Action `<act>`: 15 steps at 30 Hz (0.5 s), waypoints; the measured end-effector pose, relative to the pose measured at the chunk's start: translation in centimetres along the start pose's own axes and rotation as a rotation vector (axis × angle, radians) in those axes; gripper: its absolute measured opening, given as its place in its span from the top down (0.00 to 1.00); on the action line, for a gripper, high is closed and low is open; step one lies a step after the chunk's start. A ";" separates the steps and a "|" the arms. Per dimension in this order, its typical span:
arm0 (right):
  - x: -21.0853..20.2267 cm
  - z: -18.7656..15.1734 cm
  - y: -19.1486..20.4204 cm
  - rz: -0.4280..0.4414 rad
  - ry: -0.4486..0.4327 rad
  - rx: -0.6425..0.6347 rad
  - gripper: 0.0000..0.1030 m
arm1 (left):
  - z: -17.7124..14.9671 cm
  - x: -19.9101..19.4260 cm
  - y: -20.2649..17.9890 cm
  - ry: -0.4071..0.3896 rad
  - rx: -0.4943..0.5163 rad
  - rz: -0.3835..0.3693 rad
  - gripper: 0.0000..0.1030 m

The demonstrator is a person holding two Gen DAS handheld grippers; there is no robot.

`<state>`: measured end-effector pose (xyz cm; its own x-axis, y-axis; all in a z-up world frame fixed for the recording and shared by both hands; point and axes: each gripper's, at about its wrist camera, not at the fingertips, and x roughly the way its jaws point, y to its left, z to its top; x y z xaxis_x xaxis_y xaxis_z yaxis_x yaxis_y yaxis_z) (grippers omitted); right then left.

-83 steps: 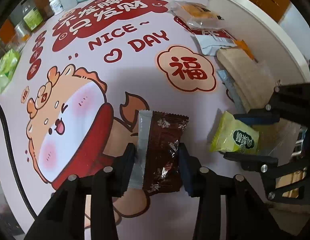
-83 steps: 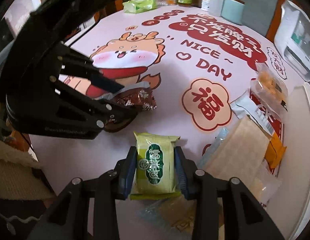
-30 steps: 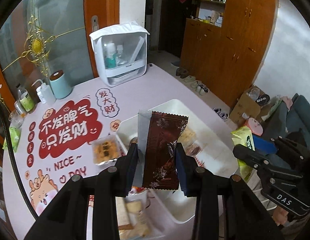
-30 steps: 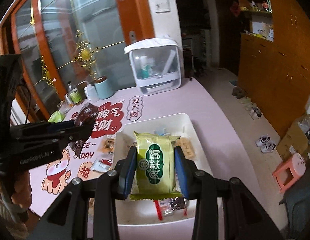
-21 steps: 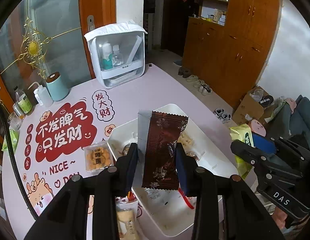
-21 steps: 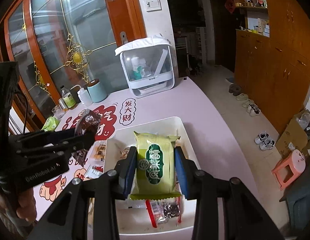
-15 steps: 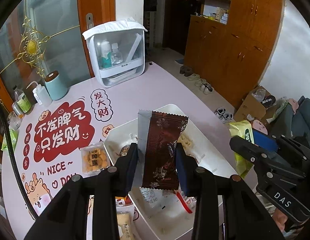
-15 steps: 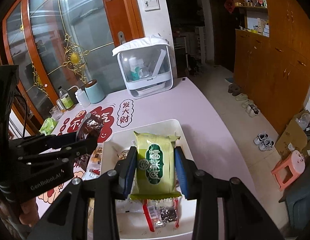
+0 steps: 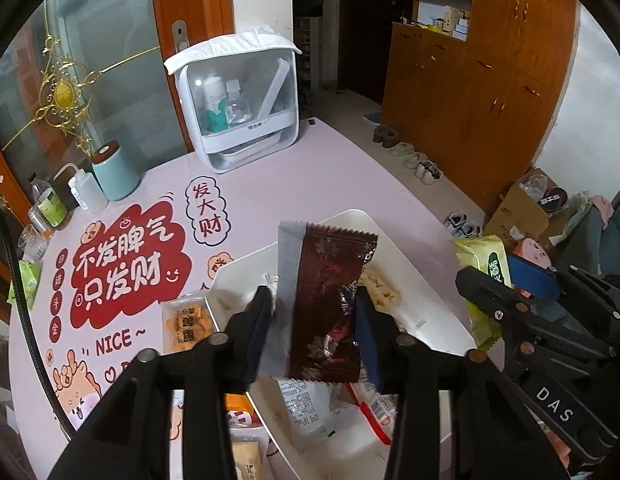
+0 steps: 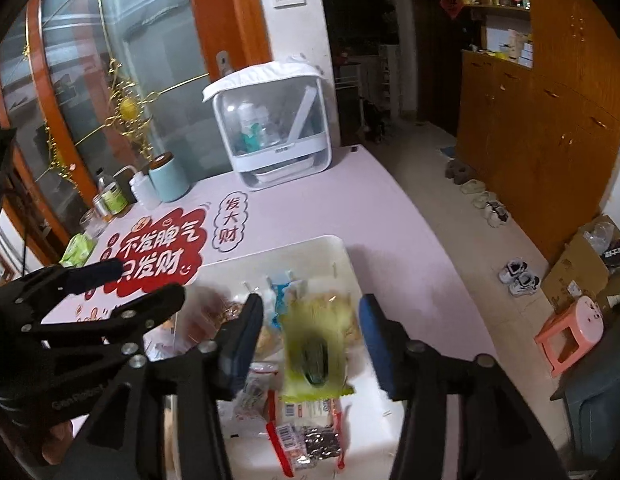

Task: Organize snacks
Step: 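Carry both packs over the white tray and open both grippers, then move both grippers toward the bread packs beside the tray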

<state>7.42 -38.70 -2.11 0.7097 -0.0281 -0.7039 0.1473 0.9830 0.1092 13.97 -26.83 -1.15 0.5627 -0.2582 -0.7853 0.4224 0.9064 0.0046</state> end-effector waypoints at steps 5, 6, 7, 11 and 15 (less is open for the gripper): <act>0.0 -0.1 -0.6 -0.006 0.001 0.011 0.40 | 0.0 0.4 0.6 -0.011 -0.026 0.030 0.23; 0.0 -0.1 -0.6 -0.008 0.001 0.010 0.40 | -0.1 0.6 0.8 -0.002 -0.038 0.014 0.22; 0.0 -0.1 -0.6 -0.008 0.001 0.008 0.40 | -0.1 0.6 0.9 0.004 -0.043 0.008 0.22; -0.1 -0.3 -0.6 -0.012 0.004 0.009 0.40 | -0.5 0.8 0.7 0.011 -0.024 0.033 0.22; -0.2 -0.6 -0.6 -0.011 0.011 0.014 0.40 | -0.9 0.8 0.6 0.039 -0.031 0.014 0.22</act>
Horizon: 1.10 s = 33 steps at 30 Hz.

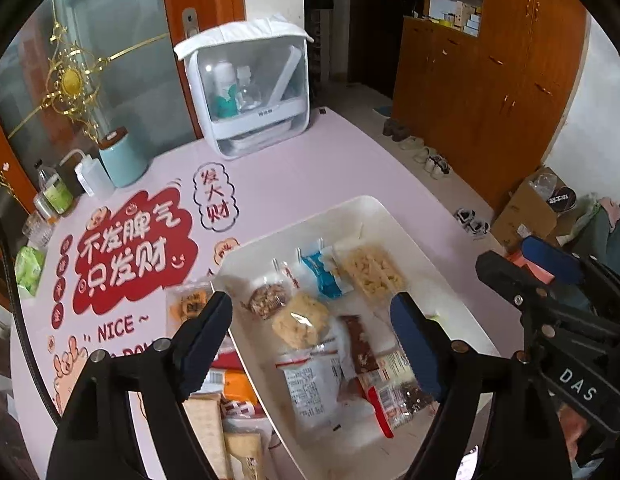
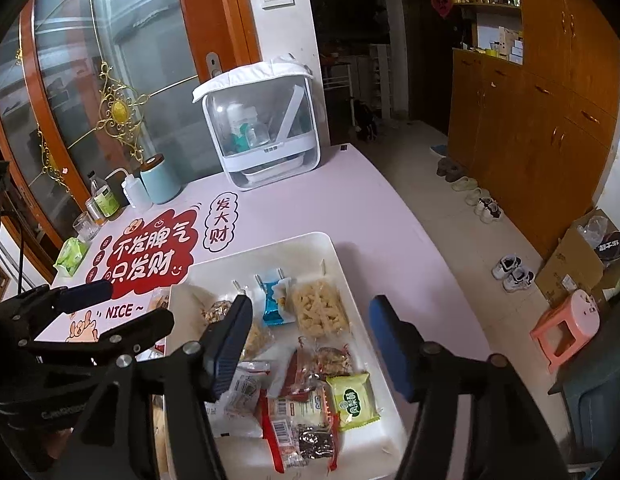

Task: Organize snacks
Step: 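Move both grippers toward the bread packs beside the tray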

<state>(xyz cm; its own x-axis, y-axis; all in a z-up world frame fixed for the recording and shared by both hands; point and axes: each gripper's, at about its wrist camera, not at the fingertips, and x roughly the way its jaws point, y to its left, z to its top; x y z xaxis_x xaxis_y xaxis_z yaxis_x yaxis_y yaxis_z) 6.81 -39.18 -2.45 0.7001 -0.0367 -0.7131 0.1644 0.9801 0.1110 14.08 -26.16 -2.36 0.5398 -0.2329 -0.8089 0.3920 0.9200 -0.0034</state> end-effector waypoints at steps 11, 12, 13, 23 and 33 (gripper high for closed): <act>-1.1 -1.6 0.9 -0.002 0.018 0.008 0.40 | -1.4 -1.3 0.2 0.018 0.008 -0.024 0.22; -1.2 -1.7 1.1 -0.004 0.020 0.007 0.40 | -1.4 -1.4 0.2 0.017 0.009 -0.025 0.22; -1.4 -1.9 1.4 -0.006 0.022 0.007 0.40 | -1.6 -1.6 0.2 0.015 0.012 -0.026 0.22; -2.9 -3.7 4.6 -0.024 0.033 0.023 0.40 | -3.5 -4.0 3.2 -0.008 0.029 -0.016 0.22; -4.4 -6.1 11.0 -0.020 0.049 0.027 0.40 | -6.2 -7.5 12.7 -0.016 -0.047 0.022 0.22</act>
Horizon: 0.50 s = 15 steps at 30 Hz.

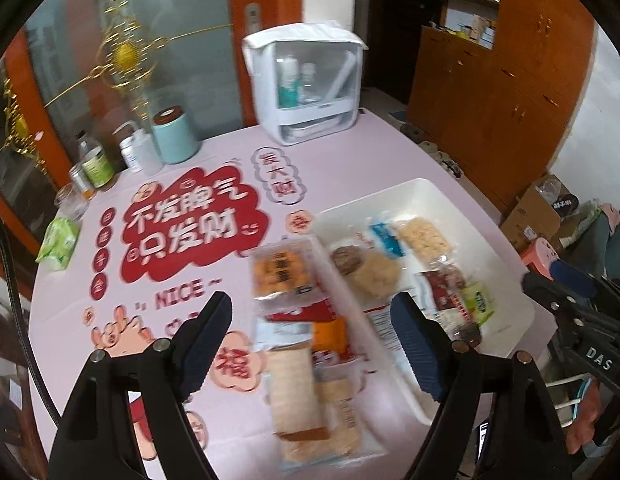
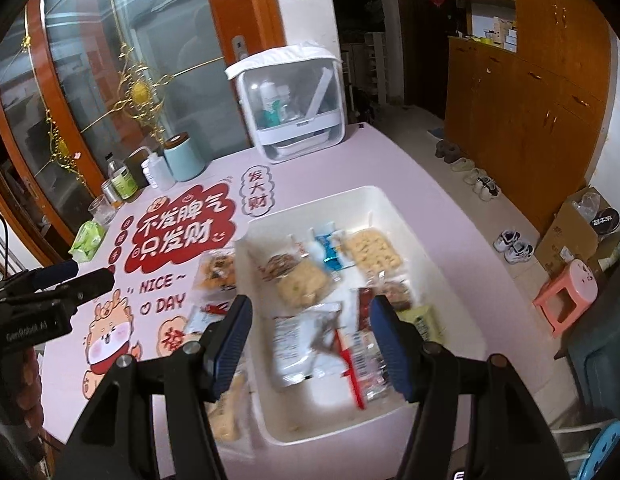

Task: Organize snacks
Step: 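Move both grippers toward the bread packs beside the tray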

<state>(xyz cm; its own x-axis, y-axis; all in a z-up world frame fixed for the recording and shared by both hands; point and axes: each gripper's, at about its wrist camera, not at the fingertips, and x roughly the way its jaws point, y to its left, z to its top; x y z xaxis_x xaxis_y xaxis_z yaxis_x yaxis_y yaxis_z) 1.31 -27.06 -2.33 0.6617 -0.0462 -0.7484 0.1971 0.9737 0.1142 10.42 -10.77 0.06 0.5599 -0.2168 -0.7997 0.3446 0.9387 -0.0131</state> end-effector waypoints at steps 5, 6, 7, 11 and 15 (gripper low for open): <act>0.5 -1.9 3.5 0.011 0.039 -0.018 0.40 | -1.5 -0.7 4.5 0.018 -0.015 -0.009 0.22; 0.6 -2.4 4.0 0.016 0.046 -0.021 0.40 | -1.8 -0.6 5.0 0.023 -0.014 -0.011 0.22; 0.9 -3.0 4.5 0.018 0.056 -0.023 0.40 | -2.3 -0.5 5.7 0.033 -0.011 -0.017 0.22; 2.3 -5.7 6.4 0.039 0.112 -0.024 0.40 | -3.7 0.7 7.3 0.076 0.004 -0.037 0.22; 3.7 -8.6 7.5 0.059 0.173 -0.004 0.40 | -5.3 3.2 7.8 0.153 0.024 -0.081 0.22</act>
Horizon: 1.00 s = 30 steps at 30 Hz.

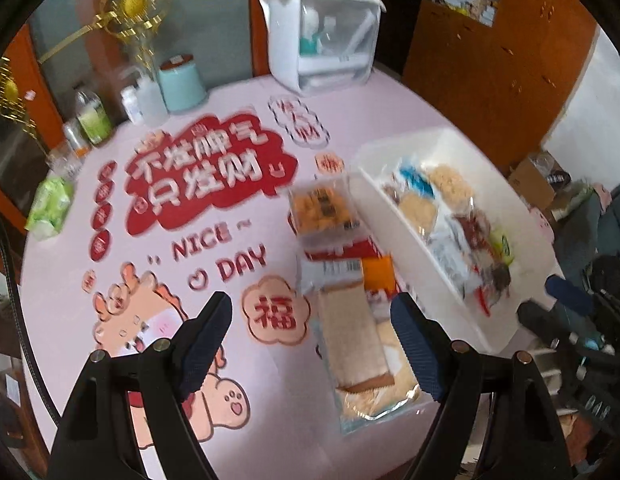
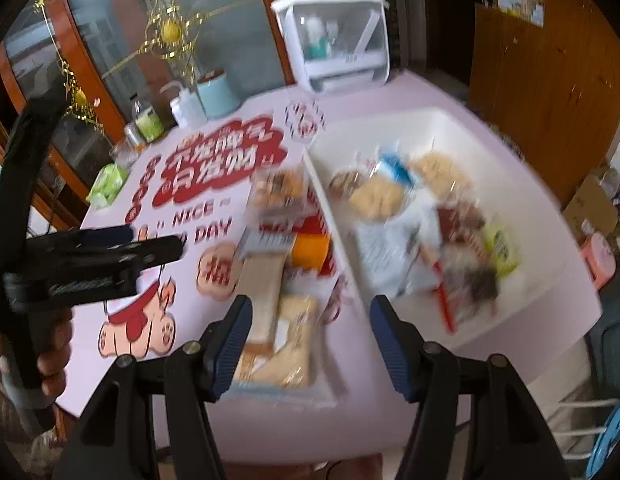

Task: Organize snacks
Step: 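Move both grippers toward the bread packs beside the tray, then grasp the paper-wrapped bread with the left gripper while the right gripper grasps the clear bread bag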

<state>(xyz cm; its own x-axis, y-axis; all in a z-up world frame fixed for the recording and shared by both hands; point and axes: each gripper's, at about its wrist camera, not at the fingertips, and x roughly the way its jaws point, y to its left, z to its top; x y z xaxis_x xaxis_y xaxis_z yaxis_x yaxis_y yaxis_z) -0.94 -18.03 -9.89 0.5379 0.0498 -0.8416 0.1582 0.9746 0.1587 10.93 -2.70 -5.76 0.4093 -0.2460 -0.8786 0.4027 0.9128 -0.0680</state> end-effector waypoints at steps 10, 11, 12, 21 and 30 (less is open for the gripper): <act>6.3 -4.7 -1.3 0.065 0.162 0.140 0.40 | -2.5 9.2 -2.0 0.207 0.094 -0.063 0.22; 6.8 -4.9 -1.5 0.069 0.174 0.157 0.40 | -2.6 9.9 -2.3 0.221 0.098 -0.066 0.22; 7.2 -5.2 -1.8 0.073 0.182 0.171 0.40 | -2.6 10.8 -2.6 0.234 0.102 -0.071 0.22; 9.9 -5.7 -1.9 0.104 0.205 0.198 0.40 | -2.8 16.6 -3.8 0.337 0.058 -0.071 0.22; 11.7 -4.9 -1.4 0.121 0.219 0.178 0.40 | -3.5 17.7 -1.3 0.373 -0.053 -0.190 0.37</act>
<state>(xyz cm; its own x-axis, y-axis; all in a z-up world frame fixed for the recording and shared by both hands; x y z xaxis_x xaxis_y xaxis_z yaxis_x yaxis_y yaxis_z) 1.04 -17.77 -22.52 0.3730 0.2280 -0.8994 0.2573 0.9059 0.3364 14.75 -7.13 -22.92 0.0037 -0.2861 -0.9582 0.3962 0.8802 -0.2612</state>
